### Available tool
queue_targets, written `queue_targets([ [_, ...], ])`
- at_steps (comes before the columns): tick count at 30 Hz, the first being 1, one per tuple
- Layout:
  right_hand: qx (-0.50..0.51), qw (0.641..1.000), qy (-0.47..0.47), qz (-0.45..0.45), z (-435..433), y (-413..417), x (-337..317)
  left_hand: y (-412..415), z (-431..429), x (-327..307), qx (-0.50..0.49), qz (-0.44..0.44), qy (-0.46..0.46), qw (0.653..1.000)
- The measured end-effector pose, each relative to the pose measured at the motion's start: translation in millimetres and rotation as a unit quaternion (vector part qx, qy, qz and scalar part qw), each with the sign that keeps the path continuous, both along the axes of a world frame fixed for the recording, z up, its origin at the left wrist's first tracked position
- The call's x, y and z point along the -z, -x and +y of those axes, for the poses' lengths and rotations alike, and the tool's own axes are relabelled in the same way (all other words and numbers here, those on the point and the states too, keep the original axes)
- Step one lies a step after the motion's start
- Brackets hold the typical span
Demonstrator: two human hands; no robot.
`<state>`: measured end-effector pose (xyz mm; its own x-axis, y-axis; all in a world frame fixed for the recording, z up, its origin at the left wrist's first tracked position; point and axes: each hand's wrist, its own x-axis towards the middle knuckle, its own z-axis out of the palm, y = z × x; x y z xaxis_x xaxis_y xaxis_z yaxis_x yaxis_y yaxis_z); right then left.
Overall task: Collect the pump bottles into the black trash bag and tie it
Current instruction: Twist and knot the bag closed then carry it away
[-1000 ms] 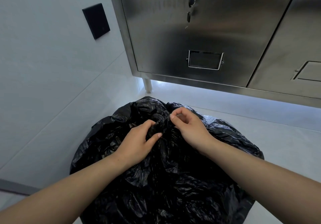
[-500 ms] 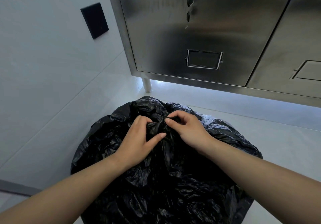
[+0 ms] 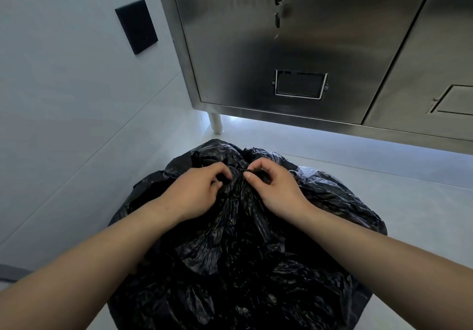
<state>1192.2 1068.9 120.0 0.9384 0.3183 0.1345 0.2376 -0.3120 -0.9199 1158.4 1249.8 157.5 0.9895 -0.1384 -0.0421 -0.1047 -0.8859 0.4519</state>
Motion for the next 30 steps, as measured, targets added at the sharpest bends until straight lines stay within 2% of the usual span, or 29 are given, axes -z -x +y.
queue_targets([
  [3, 0.014, 0.999, 0.02, -0.026, 4.6, 1.9, 0.2, -2.1, -9.7, -4.8, -0.053, 0.049, 0.125, 0.989],
  [5, 0.035, 0.999, 0.023, -0.033, 5.9, 0.9, -0.9, 1.8, -18.3, -1.6, -0.099, 0.043, 0.189, 0.976],
  [9, 0.066, 0.998, 0.006, 0.001, 3.9, -3.4, -3.6, 16.6, -32.4, 12.9, -0.079, 0.002, 0.104, 0.991],
  [13, 0.054, 0.998, -0.015, 0.041, 2.2, -4.9, -8.4, 21.5, -33.9, 26.9, -0.06, -0.034, 0.028, 0.997],
  [22, 0.051, 0.973, -0.096, 0.203, 0.5, -10.0, -5.4, 15.8, -8.1, 18.1, 0.107, -0.104, 0.082, 0.985],
  [27, 0.055, 0.979, -0.051, 0.192, -7.0, -11.2, -5.0, 17.5, -5.3, 23.5, 0.14, -0.113, 0.069, 0.981],
  [30, -0.007, 0.989, -0.02, 0.145, -16.4, -11.1, -7.9, 15.6, -2.2, 25.5, 0.106, -0.117, 0.077, 0.984],
])
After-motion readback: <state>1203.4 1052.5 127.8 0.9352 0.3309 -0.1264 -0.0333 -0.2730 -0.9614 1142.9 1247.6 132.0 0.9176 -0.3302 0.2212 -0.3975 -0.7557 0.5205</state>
